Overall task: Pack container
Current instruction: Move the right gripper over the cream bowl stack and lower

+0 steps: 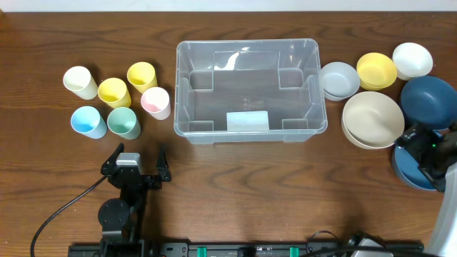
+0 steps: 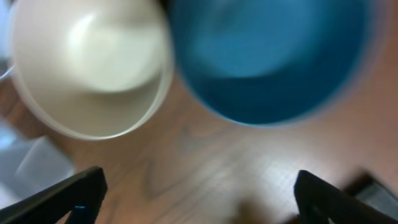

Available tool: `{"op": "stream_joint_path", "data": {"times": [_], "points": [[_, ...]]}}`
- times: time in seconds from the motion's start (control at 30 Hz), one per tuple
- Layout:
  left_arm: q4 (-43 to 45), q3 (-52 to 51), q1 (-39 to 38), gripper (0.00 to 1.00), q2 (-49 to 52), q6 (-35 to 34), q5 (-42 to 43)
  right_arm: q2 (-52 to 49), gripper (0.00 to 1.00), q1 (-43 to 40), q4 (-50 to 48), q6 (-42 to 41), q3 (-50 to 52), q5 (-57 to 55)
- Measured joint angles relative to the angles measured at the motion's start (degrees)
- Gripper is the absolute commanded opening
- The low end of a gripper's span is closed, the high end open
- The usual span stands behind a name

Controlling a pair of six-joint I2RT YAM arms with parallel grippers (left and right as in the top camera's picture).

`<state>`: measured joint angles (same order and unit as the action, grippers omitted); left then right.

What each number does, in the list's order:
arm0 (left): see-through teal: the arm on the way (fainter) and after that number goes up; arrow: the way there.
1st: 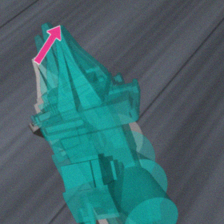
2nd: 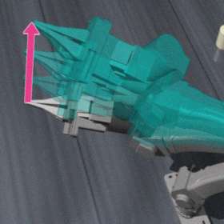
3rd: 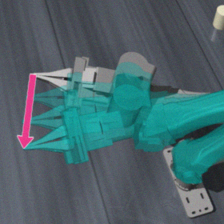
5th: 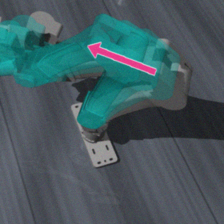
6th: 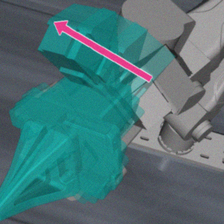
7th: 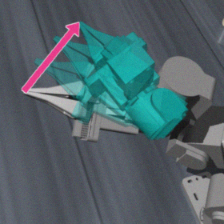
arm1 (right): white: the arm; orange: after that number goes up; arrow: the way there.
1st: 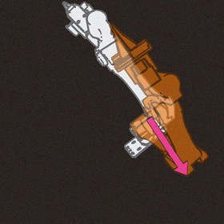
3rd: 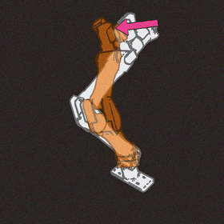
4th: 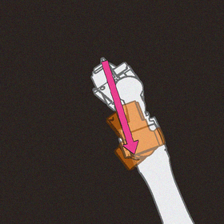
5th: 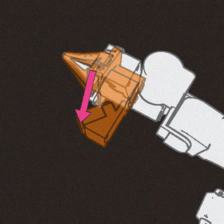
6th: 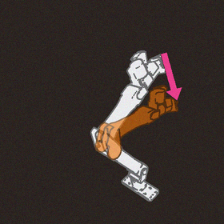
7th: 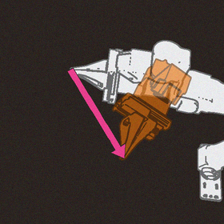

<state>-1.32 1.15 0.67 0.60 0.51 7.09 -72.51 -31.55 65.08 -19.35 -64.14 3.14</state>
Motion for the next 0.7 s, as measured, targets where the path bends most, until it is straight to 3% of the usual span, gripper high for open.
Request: {"op": "stream_joint_path", "data": {"times": [0.17, 0.33, 0.7], "points": [[0.0, 0.0, 0.0, 0.98, 0.0, 0.0, 0.0, -5.49, 0.87, 1.18, -3.91, 7.69, 0.48, 9.64], [-0.02, 0.0, 0.0, 0.98, 0.0, 0.0, 0.0, -11.67, 0.78, 4.48, -7.43, 9.79, 0.5, 13.03], [0.0, 0.0, 0.0, 0.98, 0.0, 0.0, 0.0, -16.98, 0.66, 7.45, -10.21, -2.34, 0.57, 9.38]]}}
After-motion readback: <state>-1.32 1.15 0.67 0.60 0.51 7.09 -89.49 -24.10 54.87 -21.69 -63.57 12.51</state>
